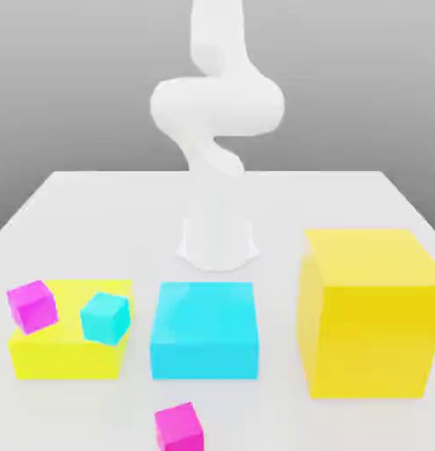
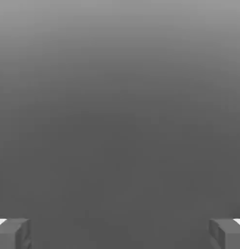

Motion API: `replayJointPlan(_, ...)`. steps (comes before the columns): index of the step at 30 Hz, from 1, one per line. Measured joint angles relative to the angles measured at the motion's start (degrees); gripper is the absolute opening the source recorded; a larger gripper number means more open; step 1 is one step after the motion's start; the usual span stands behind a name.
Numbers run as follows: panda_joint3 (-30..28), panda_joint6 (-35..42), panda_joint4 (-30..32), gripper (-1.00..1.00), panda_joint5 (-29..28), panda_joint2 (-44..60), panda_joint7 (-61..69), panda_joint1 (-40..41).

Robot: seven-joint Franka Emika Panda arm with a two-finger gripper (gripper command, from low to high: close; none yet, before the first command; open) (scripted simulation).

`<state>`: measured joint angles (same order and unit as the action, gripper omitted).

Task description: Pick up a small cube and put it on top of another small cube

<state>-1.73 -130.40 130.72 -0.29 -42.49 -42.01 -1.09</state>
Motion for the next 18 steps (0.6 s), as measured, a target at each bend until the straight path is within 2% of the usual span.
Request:
replayJointPlan(9, 0.3, 7.1, 1.8, 0.0, 3.2, 11.7, 16.0, -10.9)
replayJointPlan(18, -1.0, 13.2, 4.3, 0.0, 14.6, 23.6, 37.5, -21.5)
